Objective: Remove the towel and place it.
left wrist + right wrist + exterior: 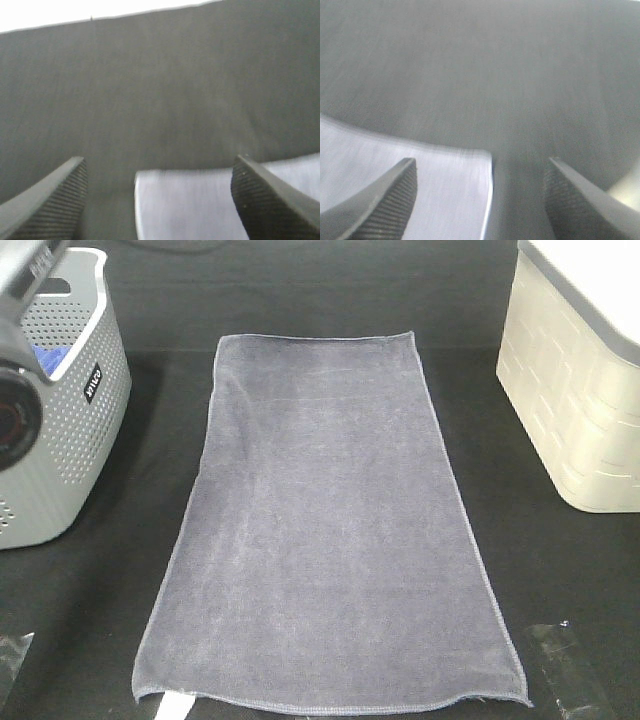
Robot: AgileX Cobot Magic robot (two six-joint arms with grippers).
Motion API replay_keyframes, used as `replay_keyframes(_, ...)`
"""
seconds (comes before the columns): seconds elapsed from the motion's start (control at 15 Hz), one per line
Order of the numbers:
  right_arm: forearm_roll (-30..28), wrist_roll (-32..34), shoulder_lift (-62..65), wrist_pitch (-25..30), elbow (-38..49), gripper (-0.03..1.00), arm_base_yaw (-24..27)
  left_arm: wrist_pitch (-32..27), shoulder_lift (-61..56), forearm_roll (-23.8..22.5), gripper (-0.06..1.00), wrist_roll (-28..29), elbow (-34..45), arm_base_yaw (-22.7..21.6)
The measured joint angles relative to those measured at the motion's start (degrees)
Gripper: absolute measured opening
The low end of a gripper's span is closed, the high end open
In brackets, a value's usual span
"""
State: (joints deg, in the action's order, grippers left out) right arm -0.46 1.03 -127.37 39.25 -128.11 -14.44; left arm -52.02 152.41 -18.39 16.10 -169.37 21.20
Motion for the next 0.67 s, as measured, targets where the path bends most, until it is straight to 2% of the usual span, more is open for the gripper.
replay_keyframes(0.2, 0.5, 0.0, 5.8, 10.8, -0.1, 0.67, 0.0, -12.7, -5.3, 1.3, 0.76, -0.3, 0.0, 0.2)
replay_keyframes(0.27, 0.5, 0.0, 8.5, 16.2, -0.1, 0.67, 0.0, -16.6, -7.5, 1.9, 0.76, -0.3, -0.1, 0.2)
replay_keyframes(0.4, 1.5, 0.0, 11.3, 22.9, -0.1, 0.67, 0.0, -17.2, -9.5, 3.5, 0.76, -0.9, -0.1, 0.2)
replay_keyframes(0.47, 1.5, 0.0, 11.8, 24.5, -0.1, 0.67, 0.0, -17.4, -10.6, 5.0, 0.76, -2.8, -0.1, 0.2)
replay_keyframes(0.53, 1.6, 0.0, 12.4, 28.4, -0.1, 0.67, 0.0, -17.5, -11.6, 6.6, 0.76, -5.6, -0.1, 0.2)
replay_keyframes(0.67, 1.6, 0.0, 12.6, 30.3, -0.1, 0.67, 0.0, -17.5, -14.4, 9.6, 0.76, -10.1, -0.1, 0.2)
